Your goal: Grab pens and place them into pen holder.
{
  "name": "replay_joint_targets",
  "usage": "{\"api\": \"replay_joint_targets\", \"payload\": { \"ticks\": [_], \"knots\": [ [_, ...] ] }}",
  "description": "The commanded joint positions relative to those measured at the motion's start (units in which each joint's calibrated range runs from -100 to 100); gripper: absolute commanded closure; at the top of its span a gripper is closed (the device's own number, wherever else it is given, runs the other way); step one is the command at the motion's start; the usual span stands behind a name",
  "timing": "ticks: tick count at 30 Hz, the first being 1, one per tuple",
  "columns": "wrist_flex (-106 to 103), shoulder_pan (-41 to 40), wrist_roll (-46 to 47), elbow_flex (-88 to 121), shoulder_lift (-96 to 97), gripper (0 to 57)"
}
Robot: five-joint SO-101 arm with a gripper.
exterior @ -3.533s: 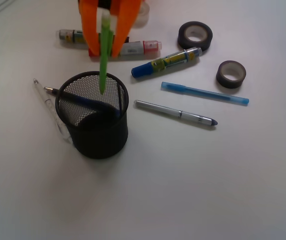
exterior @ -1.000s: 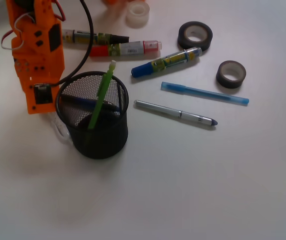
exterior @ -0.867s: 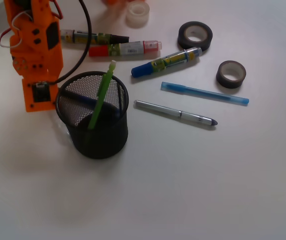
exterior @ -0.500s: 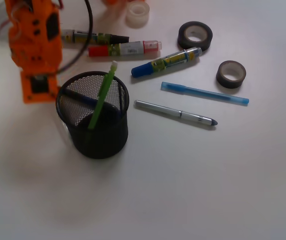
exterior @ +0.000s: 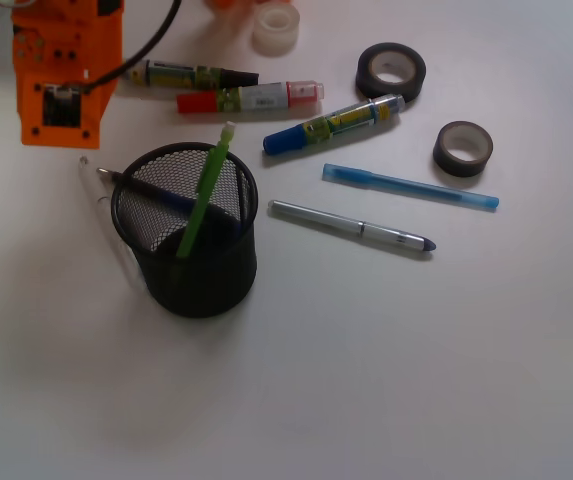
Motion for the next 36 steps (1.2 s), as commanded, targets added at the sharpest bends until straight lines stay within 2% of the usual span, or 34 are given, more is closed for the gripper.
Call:
{"api": "replay_joint_targets", "payload": {
  "ticks": [1,18,20,23,28,36],
  "knots": [
    [-2.52,-0.02,0.54,0.1,2.44,38.0],
    [-0.86,-4.65,-1.07,-19.64,24.8,38.3],
    [-0.42,-4.5,-2.49,-19.82,25.05,42.4],
    [0.28,-3.9,-2.83,-20.28,25.39,57.2],
    [1.07,-2.56,-2.74,-19.64,23.69,57.2],
    [7.89,4.77,-4.05,-20.09,3.63,57.2]
  ]
}}
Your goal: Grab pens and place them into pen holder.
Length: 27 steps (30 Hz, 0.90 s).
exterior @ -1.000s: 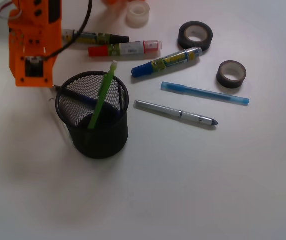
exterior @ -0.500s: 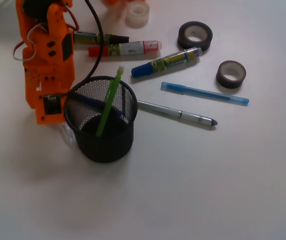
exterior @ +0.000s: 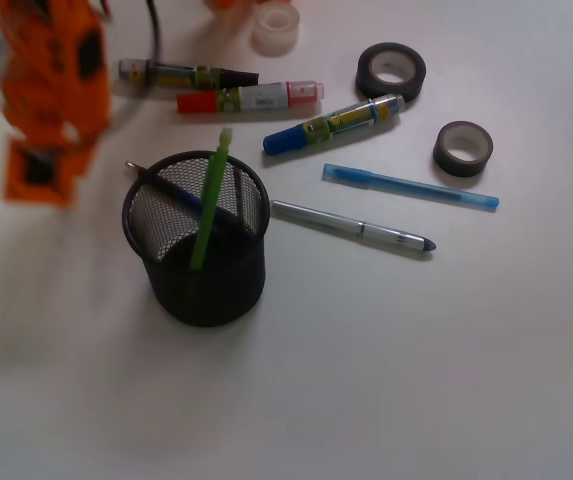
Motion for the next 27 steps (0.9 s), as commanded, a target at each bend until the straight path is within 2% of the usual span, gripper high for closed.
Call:
{"api": "replay_joint_targets", "payload": {
  "ticks": [1,6,9,13,16,21,27],
  "knots": [
    [1.5,2.03,-1.51,-1.77,-13.82,57.2],
    [-0.6,-2.08,-6.35,-2.13,-24.02,57.2],
    [-6.72,-8.36,-10.7,-1.59,-27.42,57.2],
    [-24.4,-20.7,-17.68,-1.22,-28.27,57.2],
    [-32.53,-24.81,-19.0,2.22,-28.18,57.2],
    [-47.76,-27.5,-19.58,14.63,-28.1,57.1],
    [-74.62,-26.98,-18.17,34.65,-28.1,57.1]
  ]
}}
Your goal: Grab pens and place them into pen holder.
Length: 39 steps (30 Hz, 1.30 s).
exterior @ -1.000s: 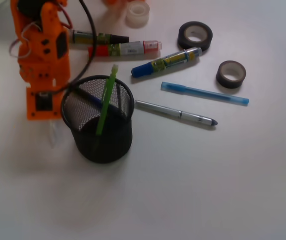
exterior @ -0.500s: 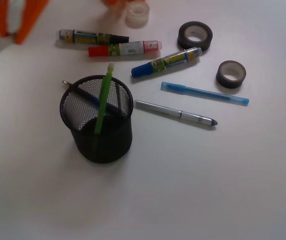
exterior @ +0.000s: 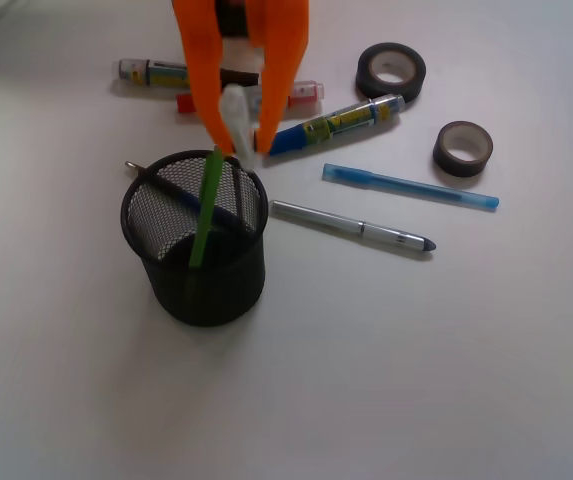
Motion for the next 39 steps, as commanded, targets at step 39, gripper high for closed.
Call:
{"api": "replay_joint_targets", "payload": {
  "ticks": [39],
  "knots": [
    [41.19,13.86,27.4,17.1,-25.79,35.6]
  ]
}}
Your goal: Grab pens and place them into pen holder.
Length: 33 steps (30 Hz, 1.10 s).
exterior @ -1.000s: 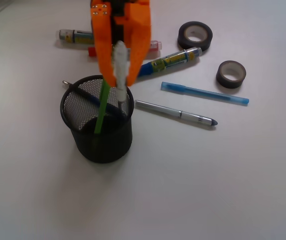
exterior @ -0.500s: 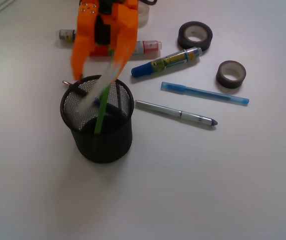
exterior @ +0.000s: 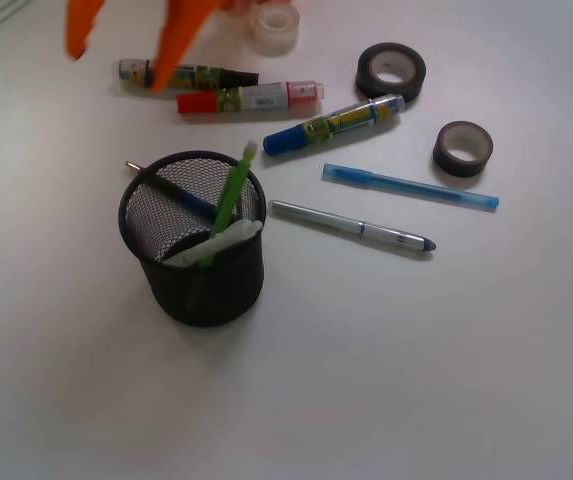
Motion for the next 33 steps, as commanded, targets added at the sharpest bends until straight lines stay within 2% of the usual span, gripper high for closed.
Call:
{"api": "replay_joint_targets", "payload": {
  "ticks": [1,5,15,25,33],
  "knots": [
    [22.66,3.96,0.1,0.03,-3.06,35.6],
    [31.5,6.05,-1.76,5.02,-2.72,35.6],
    [28.44,4.11,-2.64,10.18,7.74,35.7],
    [14.44,2.09,3.71,10.09,19.04,35.7],
    [13.56,3.44,9.87,4.83,23.38,35.7]
  ]
}}
